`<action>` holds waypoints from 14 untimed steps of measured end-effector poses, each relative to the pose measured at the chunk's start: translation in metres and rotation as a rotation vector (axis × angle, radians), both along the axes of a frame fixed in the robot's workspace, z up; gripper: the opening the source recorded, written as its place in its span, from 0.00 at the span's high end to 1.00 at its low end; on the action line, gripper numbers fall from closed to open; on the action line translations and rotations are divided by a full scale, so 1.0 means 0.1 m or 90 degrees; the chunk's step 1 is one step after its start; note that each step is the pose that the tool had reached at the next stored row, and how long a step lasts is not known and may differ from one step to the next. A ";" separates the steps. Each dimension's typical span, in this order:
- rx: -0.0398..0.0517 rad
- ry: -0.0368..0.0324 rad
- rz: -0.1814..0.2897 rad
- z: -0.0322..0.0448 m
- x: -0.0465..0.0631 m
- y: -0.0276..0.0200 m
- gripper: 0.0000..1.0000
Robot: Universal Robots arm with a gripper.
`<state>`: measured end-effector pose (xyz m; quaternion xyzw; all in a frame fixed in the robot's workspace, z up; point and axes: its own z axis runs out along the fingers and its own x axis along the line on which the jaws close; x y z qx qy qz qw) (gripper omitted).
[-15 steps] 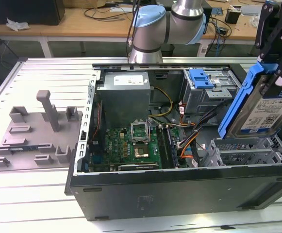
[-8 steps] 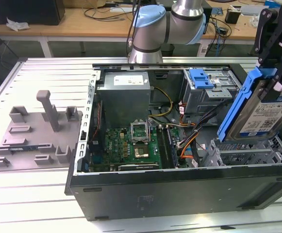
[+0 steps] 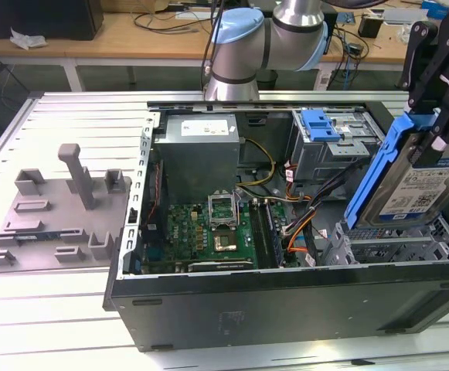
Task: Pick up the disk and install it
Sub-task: 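Insert the disk into the insertion slot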
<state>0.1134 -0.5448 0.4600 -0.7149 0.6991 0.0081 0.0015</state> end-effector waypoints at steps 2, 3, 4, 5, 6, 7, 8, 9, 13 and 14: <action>0.0001 0.0000 0.000 -0.009 0.00 0.000 0.63; 0.0003 0.0000 0.000 -0.014 0.00 0.000 0.63; 0.0005 0.0000 0.000 -0.017 0.01 0.000 0.63; 0.0008 0.0000 0.000 -0.020 0.01 -0.001 0.63; 0.0011 0.0000 -0.001 -0.026 0.01 -0.002 0.63; 0.0012 0.0000 -0.001 -0.030 0.01 -0.002 0.63; 0.0012 0.0000 -0.001 -0.032 0.01 -0.003 0.63; 0.0012 0.0000 -0.001 -0.034 0.01 -0.003 0.63; 0.0013 0.0000 -0.001 -0.045 0.01 -0.009 0.63; 0.0013 0.0000 -0.002 -0.047 0.01 -0.010 0.63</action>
